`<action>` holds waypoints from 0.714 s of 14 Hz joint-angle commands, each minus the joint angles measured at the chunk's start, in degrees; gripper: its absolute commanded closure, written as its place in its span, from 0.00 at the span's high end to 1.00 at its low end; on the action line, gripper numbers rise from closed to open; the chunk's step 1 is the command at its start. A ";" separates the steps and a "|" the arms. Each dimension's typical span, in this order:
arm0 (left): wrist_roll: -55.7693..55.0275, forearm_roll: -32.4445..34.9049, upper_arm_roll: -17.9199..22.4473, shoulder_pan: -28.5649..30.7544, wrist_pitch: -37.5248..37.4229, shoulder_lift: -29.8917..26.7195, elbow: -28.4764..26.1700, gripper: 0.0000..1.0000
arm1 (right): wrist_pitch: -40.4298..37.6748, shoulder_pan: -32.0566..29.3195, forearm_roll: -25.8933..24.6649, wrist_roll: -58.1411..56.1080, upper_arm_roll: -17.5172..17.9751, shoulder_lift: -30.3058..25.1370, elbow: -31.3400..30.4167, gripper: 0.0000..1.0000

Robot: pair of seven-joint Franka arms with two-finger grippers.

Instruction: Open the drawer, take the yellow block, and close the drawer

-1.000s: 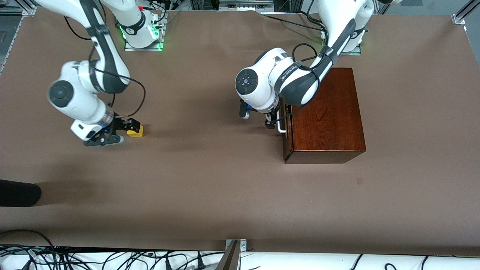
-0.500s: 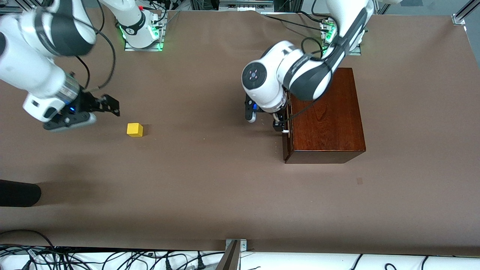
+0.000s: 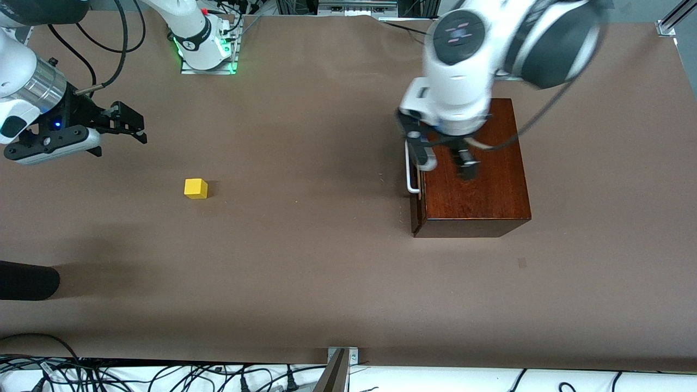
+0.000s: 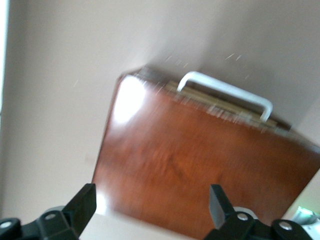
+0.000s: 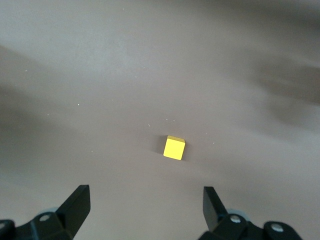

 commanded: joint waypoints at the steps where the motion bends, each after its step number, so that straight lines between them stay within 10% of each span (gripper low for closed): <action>1: -7.18 -0.26 5.42 0.32 -3.84 0.38 5.70 1.00 | -1.57 -0.12 -1.93 -1.19 0.20 0.48 1.53 1.00; 5: -10.72 -8.22 8.43 7.93 -3.49 -5.76 2.30 1.00 | -2.01 -0.12 -2.64 -1.10 -0.06 0.92 2.68 1.00; 10: -20.25 -13.62 12.82 14.20 8.27 -19.46 -15.96 1.00 | -1.57 0.06 -3.34 -0.75 0.11 1.36 3.38 1.00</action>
